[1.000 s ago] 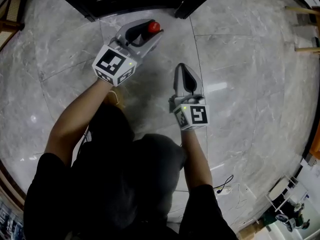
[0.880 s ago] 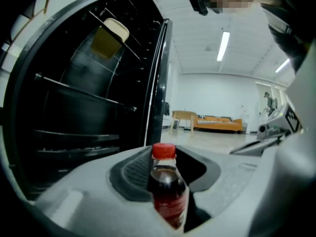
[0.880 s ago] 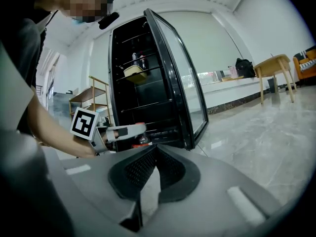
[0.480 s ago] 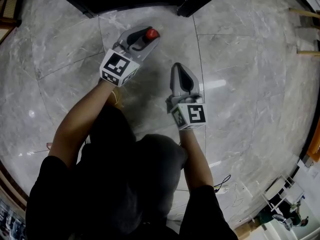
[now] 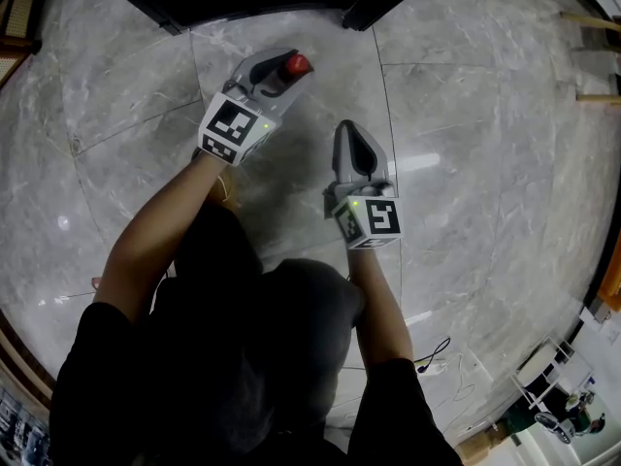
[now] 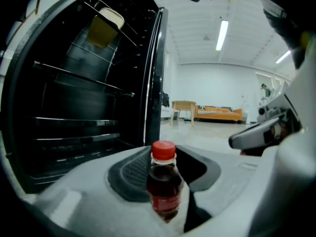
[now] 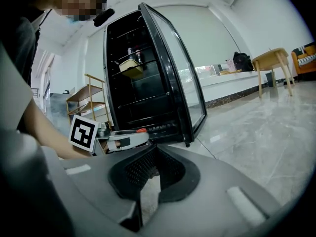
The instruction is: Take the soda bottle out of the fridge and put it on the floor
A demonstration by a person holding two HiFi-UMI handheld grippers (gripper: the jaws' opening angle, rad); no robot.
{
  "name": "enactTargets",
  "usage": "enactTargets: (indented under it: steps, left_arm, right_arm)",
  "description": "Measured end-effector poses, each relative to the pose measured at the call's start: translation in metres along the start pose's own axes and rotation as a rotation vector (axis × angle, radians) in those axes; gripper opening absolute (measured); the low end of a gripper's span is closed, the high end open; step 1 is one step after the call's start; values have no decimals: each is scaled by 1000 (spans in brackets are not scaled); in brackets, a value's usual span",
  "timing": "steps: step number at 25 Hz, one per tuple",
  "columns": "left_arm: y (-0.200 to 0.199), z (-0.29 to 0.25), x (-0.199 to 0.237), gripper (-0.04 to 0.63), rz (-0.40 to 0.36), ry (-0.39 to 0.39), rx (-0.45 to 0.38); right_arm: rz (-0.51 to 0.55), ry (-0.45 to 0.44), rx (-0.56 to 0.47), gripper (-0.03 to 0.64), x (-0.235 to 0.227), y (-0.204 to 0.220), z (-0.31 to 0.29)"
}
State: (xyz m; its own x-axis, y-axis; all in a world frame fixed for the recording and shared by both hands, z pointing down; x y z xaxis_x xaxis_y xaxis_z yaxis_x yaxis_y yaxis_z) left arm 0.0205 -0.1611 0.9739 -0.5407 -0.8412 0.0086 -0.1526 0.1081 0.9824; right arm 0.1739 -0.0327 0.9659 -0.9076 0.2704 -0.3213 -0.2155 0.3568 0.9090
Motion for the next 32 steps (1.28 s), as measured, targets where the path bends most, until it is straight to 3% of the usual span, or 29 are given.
enactTargets:
  steps: [6,11,21,27,32]
  left_arm:
    - [1,-1,-4,223,3,13,34]
    - [-1,-3,-6,333,10,10,31]
    - [-21,5,-10,344,7,15,9]
    - [-83,27,-14,344,13,37,6]
    - [-195,60,-8,344,46,58,22]
  right_arm:
    - [-9,5,-11,-5,0,-3,1]
    - [-10,12,-15,-5,-1,-4,6]
    - [-7,29,-26,-5,-5,-12,12]
    - [-26,66,-39,-5,5,-71,26]
    - [-65,106,-88,-5,38,-181,56]
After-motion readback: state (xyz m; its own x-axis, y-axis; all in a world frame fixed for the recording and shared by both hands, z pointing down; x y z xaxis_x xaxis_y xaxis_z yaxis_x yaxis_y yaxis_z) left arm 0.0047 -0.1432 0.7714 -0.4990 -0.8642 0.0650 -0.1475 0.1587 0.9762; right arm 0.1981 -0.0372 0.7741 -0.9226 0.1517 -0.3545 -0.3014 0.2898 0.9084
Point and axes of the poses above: the fingertips, and each gripper's own axes: z backward along the fingers, x to its left, y out of its underside, the point moved 8 cm from there along z, backward along the fingers, and after that the axes turned 3 degrees about -z, right-handed, at the moved point
